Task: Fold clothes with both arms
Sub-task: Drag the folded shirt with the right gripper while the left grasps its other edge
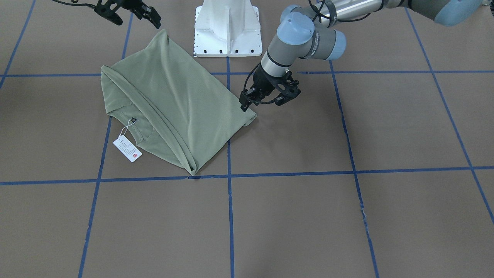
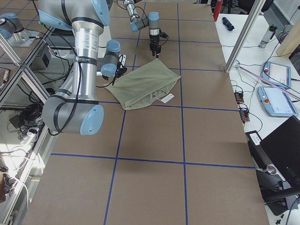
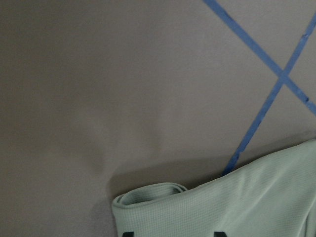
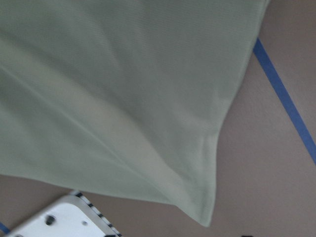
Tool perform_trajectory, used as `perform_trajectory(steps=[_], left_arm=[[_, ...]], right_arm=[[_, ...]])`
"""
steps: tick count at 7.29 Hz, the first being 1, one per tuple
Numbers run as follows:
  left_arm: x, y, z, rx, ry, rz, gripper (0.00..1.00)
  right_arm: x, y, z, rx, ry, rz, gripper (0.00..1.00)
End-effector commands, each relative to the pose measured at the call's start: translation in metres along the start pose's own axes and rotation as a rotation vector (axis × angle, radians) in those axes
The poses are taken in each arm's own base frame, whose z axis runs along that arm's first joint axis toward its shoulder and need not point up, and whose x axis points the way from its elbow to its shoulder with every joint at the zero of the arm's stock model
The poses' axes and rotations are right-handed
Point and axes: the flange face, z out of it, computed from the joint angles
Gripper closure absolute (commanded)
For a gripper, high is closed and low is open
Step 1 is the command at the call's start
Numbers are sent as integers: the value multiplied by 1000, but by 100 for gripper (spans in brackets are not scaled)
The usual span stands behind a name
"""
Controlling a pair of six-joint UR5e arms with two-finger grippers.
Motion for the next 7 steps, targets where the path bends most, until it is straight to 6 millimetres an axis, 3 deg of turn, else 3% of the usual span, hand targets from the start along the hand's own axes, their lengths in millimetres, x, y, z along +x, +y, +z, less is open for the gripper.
perform_trajectory(steps=[1, 2, 5, 6, 7], left_arm=[[-4, 2, 11, 11, -24, -2, 41], [-6, -3, 16, 36, -28, 1, 44], [-8, -7, 28, 70, -32, 1, 49], [-9, -9, 30, 75, -39, -2, 62], [-10, -10, 31, 75, -39, -2, 99]], right_arm=[[-22, -56, -19, 107, -83, 79, 0], [-19, -69, -2, 131, -53, 94, 0], [-25, -78, 12, 153, -49, 100, 0], [-26, -81, 10, 157, -54, 102, 0], [-26, -82, 9, 159, -56, 104, 0]])
